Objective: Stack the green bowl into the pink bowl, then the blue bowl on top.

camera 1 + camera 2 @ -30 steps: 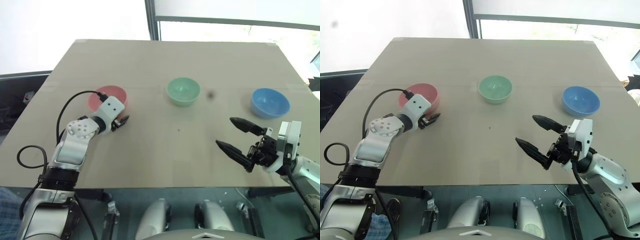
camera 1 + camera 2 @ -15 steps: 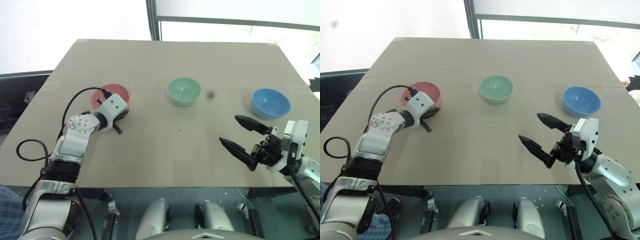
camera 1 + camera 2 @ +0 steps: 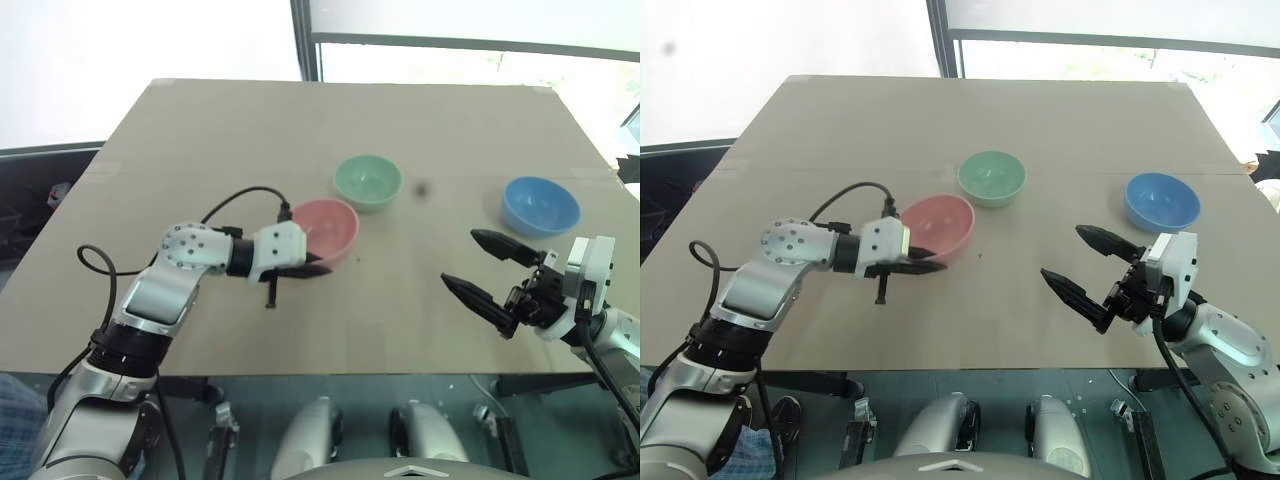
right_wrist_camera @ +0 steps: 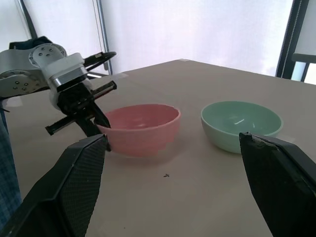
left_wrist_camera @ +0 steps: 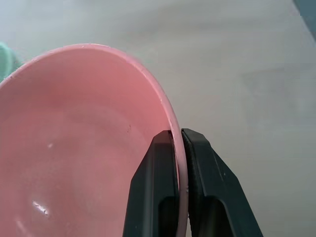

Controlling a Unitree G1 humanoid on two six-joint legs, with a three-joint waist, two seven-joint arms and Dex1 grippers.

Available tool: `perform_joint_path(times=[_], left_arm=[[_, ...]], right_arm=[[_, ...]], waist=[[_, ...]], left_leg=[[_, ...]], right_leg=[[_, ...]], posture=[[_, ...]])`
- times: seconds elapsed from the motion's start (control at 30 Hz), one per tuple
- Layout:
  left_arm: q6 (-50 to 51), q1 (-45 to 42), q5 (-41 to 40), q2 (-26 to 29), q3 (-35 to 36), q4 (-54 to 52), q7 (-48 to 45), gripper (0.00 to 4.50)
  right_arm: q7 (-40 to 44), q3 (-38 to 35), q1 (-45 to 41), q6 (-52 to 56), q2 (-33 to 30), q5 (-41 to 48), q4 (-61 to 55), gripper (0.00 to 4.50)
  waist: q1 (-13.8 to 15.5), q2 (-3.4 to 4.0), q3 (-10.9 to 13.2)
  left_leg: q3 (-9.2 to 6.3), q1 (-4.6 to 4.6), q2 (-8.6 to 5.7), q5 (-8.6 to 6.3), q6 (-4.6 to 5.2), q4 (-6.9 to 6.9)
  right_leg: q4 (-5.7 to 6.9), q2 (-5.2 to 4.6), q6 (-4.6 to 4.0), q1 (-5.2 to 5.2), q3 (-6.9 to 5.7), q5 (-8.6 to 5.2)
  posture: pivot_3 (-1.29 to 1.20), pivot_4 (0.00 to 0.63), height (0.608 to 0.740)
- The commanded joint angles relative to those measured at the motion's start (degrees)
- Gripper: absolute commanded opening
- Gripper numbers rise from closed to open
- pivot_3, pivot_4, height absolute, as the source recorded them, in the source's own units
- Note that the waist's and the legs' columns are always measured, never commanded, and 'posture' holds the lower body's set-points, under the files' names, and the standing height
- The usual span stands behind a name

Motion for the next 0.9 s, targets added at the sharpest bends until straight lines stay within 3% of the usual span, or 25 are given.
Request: perform_joint_path(times=[0.03, 0.17, 0.2, 0.5, 0.53, 0.9], left_arm=[[-8.55, -1.38, 2.79, 0.04, -1.32, 0.84, -1.61, 0.07], [-14.58, -1.65, 3.83, -2.0, -1.35, 2.73, -0.12, 0.07], [-15.55, -1.76, 3.83, -2.49, -1.32, 3.17, 0.04, 0.66], [-20.7, -3.34, 2.36, -5.85, -0.09, 6.57, 1.55, 3.89], [-20.33, -3.3, 1.78, -5.86, 0.07, 6.46, 1.24, 4.46], [-15.79, -7.33, -3.38, -8.66, 3.96, 7.89, 3.98, 4.46]], right_arm=[[-0.17, -0.99, 0.3, -0.92, 0.42, 0.36, -1.91, 4.5], [-0.37, -0.76, 0.9, -1.19, 0.82, -0.15, -2.38, 4.5], [-0.38, -0.82, 1.02, -1.25, 0.92, -0.2, -2.41, 4.5], [-0.1, -0.9, 2.08, -1.9, 1.42, -1.21, -2.27, 4.5], [-0.02, -0.93, 2.19, -1.93, 1.43, -1.26, -2.25, 4.5], [0.66, -1.11, 2.25, -2.51, 1.29, -1.5, -1.36, 4.5]], waist=[[0.05, 0.0, 0.0], [0.04, 0.0, 0.0], [0.05, 0.0, 0.0], [0.0, 0.0, 0.0], [0.0, 0.0, 0.0], [0.15, -0.02, 0.01]], left_leg=[[0.0, 0.0, 0.0, 0.0, 0.0, 0.0], [0.0, -0.01, -0.01, -0.01, 0.03, 0.02], [0.0, -0.01, -0.01, -0.04, 0.08, 0.03], [0.01, 0.02, -0.01, -0.06, 0.12, 0.1], [0.01, 0.03, 0.0, -0.06, 0.12, 0.1], [-0.04, 0.06, 0.0, -0.06, 0.13, 0.26]], right_leg=[[0.0, 0.0, 0.0, 0.0, 0.0, 0.0], [0.0, 0.01, 0.0, 0.01, 0.0, 0.0], [0.01, 0.02, 0.01, 0.01, 0.0, 0.0], [0.09, 0.11, 0.02, 0.03, -0.01, 0.0], [0.1, 0.12, 0.02, 0.04, -0.01, 0.0], [0.19, 0.16, 0.03, 0.13, -0.06, -0.01]], posture=[[0.0, 0.15, 0.74], [0.0, 0.15, 0.74], [0.0, 0.15, 0.74], [0.0, 0.15, 0.74], [0.0, 0.15, 0.74], [0.0, 0.15, 0.74]])
